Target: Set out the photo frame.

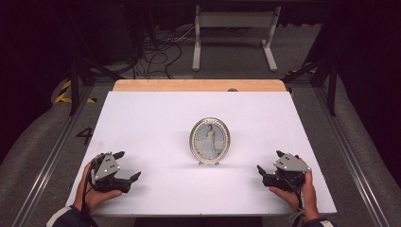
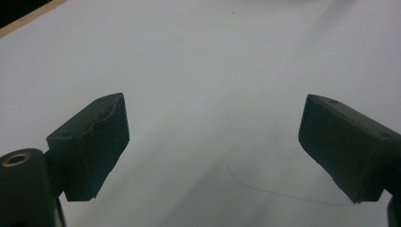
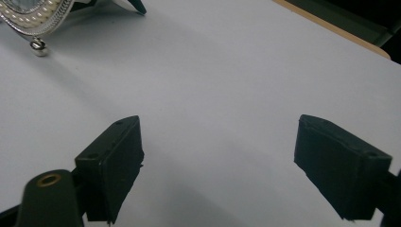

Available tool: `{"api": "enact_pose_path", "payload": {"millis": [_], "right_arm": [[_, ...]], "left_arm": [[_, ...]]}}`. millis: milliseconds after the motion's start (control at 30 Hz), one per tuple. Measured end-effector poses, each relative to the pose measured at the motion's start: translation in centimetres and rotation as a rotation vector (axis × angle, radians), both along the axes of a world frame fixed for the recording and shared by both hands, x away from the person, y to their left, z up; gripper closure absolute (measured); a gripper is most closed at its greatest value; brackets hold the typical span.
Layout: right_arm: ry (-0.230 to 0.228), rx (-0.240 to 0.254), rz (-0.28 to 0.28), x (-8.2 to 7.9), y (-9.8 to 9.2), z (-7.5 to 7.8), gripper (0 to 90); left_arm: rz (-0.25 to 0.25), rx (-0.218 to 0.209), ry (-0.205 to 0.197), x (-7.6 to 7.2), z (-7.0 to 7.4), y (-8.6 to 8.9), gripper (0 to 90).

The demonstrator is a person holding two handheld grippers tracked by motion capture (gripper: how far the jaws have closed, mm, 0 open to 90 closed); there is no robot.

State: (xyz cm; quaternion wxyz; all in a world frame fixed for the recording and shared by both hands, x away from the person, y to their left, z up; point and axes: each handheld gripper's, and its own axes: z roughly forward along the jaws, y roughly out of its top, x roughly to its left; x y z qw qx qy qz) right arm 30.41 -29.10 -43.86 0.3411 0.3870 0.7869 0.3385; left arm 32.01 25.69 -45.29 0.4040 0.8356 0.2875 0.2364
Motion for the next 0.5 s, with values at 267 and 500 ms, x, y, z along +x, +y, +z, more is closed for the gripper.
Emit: {"api": "enact_pose_path", "payload": {"millis": [267,500], "right_arm": [[-0.004,0.021,-0.048,-0.9,-1.8,-0.6,16.0],[0.002,0.065,-0.085,-1.8,-3.4,-1.2,16.0]], "left_arm": [[0.033,-0.022,0.026,-1.4,-0.5,2.2,10.5],[0.058,-0.042,0.037,-2.0,-0.8,3.6,11.0]]}}
